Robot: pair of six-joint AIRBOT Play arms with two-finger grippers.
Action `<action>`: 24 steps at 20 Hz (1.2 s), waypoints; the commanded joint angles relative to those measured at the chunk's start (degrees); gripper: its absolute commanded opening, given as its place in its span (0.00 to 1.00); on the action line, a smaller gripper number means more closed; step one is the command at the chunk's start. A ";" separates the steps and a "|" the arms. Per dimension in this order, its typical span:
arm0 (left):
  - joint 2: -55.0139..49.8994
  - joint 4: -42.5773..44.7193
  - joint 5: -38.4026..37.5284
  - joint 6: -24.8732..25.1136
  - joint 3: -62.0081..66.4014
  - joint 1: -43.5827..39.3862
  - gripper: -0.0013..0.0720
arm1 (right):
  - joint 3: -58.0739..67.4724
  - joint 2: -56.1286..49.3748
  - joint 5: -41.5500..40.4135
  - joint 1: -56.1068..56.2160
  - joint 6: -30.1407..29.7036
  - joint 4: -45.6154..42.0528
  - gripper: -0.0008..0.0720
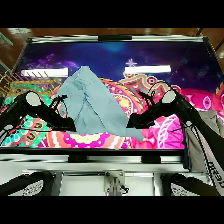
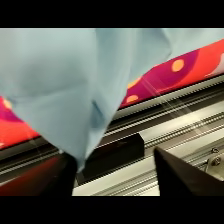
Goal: Fold the shirts.
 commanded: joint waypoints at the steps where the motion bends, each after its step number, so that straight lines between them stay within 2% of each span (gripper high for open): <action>1: 1.11 -0.74 2.32 -0.17 2.95 2.01 0.85 | 6.43 0.04 -4.83 -2.19 -3.37 4.11 0.73; 3: 1.09 -0.48 4.96 -0.20 9.90 5.66 0.85 | 13.99 -0.87 -13.33 -3.34 -3.41 3.23 0.73; 5: 0.74 -0.46 7.85 -0.20 14.71 9.22 0.85 | 22.58 -6.56 -16.31 -4.15 -3.34 3.30 0.76; 6: 0.26 -0.46 7.91 -0.22 15.87 10.78 0.85 | 26.97 -11.26 -15.41 -4.15 -3.08 3.26 0.79; 8: -0.50 -0.44 7.37 -0.20 15.69 12.37 0.85 | 34.82 -21.73 -11.13 -4.13 -1.77 4.90 0.79; 12: -1.77 -0.46 7.26 -0.20 14.62 11.50 0.85 | 46.53 -39.41 1.60 -3.93 0.52 14.86 0.79; 13: -1.95 -0.46 7.43 -0.20 14.58 11.08 0.85 | 48.26 -41.88 3.37 -3.67 1.73 15.02 0.79; 17: -1.99 -0.98 7.89 -0.20 14.58 9.40 0.85 | 49.94 -45.13 6.40 -1.66 3.76 12.76 0.79; 21: -1.97 -2.58 7.87 -0.15 14.58 8.07 0.84 | 49.94 -45.13 6.45 1.42 6.45 1.90 0.79; 24: -1.97 -3.04 7.87 -0.13 14.60 7.93 0.84 | 49.94 -45.13 6.29 2.14 6.47 0.92 0.79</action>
